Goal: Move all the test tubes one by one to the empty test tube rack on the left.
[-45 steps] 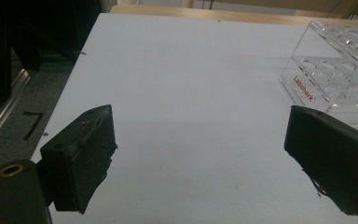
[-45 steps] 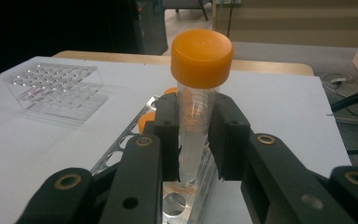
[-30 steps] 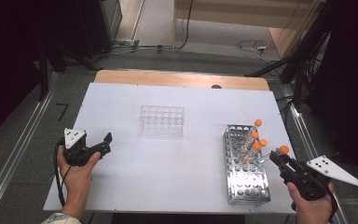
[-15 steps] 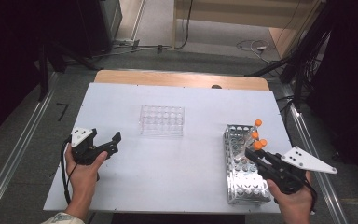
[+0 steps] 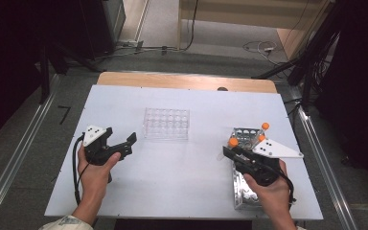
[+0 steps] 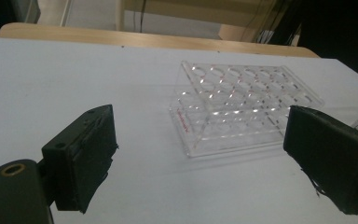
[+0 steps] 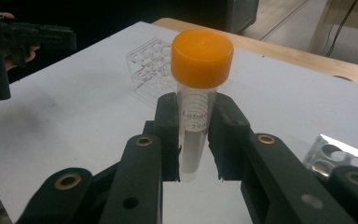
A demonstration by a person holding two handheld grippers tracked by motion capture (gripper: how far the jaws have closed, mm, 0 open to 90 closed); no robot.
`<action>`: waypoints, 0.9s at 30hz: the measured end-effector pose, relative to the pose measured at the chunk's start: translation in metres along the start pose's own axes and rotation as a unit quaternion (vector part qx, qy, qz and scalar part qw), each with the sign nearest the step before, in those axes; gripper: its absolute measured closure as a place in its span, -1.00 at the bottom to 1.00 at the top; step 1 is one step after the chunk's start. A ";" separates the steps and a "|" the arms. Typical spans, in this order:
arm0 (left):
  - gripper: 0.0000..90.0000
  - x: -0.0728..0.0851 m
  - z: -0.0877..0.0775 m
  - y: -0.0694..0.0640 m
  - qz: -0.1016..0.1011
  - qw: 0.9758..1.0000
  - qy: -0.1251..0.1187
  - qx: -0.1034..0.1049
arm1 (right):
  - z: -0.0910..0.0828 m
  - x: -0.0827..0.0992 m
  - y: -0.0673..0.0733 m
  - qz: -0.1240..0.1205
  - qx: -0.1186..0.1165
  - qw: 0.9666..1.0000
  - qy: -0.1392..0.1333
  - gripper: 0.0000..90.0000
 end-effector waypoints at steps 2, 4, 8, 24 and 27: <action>-0.76 -0.003 0.001 -0.005 0.006 1.000 -0.005 0.004 | 0.007 -0.001 0.004 0.001 -0.002 1.000 0.006 0.60; -0.73 -0.006 0.003 -0.011 0.012 1.000 -0.007 0.007 | 0.015 -0.002 0.008 -0.002 -0.004 1.000 0.014 0.60; -0.73 -0.011 0.007 -0.019 0.018 1.000 -0.004 0.018 | 0.034 -0.005 0.016 0.001 -0.003 1.000 0.027 0.60; -0.68 -0.044 0.020 -0.081 0.072 0.993 -0.034 0.086 | 0.100 -0.016 0.042 -0.011 0.024 0.997 0.076 0.60; -0.63 -0.042 0.022 -0.089 0.084 0.991 -0.026 0.104 | 0.111 -0.014 0.048 -0.017 0.019 0.996 0.085 0.60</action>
Point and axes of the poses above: each handheld gripper's, and its own axes: z roughly forward along the jaws, x roughly out of its underside, y roughly to its left, the point moved 2 cm from there along z, roughly forward along the jaws, and after that the axes turned 7 degrees about z, right-handed, at the moved point
